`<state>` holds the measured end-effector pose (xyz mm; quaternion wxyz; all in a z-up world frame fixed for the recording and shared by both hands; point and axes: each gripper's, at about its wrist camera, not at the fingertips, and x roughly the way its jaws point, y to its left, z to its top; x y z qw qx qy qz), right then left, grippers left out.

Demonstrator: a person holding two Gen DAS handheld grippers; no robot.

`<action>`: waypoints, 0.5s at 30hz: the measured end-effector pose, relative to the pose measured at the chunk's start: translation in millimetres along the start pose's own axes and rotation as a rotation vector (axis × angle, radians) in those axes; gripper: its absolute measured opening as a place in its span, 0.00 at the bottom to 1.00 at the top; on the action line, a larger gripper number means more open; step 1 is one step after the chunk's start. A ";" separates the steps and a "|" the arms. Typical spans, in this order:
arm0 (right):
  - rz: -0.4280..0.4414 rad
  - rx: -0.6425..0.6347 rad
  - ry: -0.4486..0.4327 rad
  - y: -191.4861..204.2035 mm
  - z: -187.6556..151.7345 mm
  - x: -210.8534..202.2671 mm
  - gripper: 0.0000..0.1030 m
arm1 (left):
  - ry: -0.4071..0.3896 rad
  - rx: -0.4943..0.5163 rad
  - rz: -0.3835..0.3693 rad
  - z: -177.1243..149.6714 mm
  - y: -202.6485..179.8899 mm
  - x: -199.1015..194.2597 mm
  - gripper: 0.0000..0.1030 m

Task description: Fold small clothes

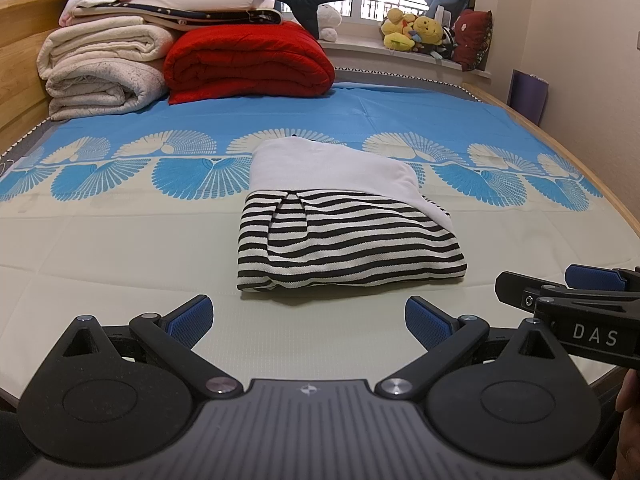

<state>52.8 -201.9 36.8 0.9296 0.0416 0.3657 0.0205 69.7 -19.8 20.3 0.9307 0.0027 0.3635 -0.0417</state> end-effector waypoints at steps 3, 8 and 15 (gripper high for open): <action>0.000 0.000 0.000 -0.1 0.1 -0.1 0.81 | 0.000 0.000 0.000 0.0 0.3 0.0 0.99; 0.000 0.000 0.001 0.2 0.1 -0.1 0.81 | 0.001 0.000 0.000 -0.1 0.1 0.0 0.99; 0.001 0.000 0.001 -0.1 0.3 -0.2 0.81 | 0.003 -0.001 0.000 -0.2 1.3 0.7 0.99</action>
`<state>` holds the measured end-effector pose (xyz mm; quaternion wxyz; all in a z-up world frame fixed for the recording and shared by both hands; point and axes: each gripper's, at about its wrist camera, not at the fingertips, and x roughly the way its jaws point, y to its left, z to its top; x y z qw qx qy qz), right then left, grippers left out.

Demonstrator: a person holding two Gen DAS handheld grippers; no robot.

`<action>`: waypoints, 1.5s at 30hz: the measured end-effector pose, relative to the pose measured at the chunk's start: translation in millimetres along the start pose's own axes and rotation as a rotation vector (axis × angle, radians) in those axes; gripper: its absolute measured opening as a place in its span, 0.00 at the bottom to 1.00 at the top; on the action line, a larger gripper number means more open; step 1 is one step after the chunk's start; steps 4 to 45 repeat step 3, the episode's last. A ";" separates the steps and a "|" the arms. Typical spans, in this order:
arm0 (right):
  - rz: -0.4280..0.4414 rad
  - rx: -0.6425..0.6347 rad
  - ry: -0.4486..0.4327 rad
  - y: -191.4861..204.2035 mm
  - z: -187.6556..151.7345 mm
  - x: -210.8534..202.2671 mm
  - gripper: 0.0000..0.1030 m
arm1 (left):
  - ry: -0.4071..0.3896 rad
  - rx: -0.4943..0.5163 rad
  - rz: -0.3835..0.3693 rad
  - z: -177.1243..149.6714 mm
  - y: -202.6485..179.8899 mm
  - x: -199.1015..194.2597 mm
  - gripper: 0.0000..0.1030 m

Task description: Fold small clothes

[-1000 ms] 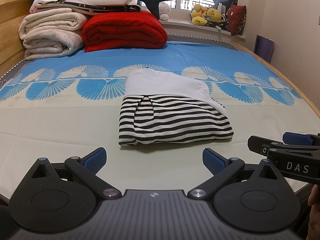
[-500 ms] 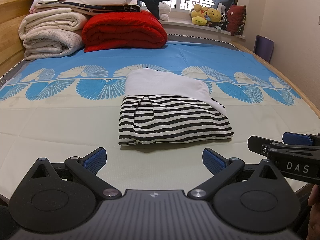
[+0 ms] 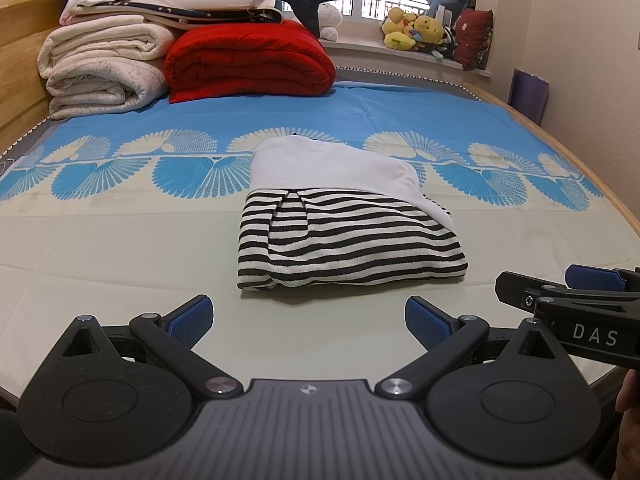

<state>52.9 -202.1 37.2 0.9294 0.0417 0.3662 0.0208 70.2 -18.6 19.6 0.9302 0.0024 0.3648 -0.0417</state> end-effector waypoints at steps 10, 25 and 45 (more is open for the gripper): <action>-0.001 0.000 0.001 0.5 -0.1 0.0 0.81 | 0.001 0.001 0.000 -0.2 0.3 0.6 0.99; -0.001 0.000 0.001 0.5 -0.1 0.0 0.81 | 0.001 0.001 0.000 -0.2 0.3 0.6 0.99; -0.001 0.000 0.001 0.5 -0.1 0.0 0.81 | 0.001 0.001 0.000 -0.2 0.3 0.6 0.99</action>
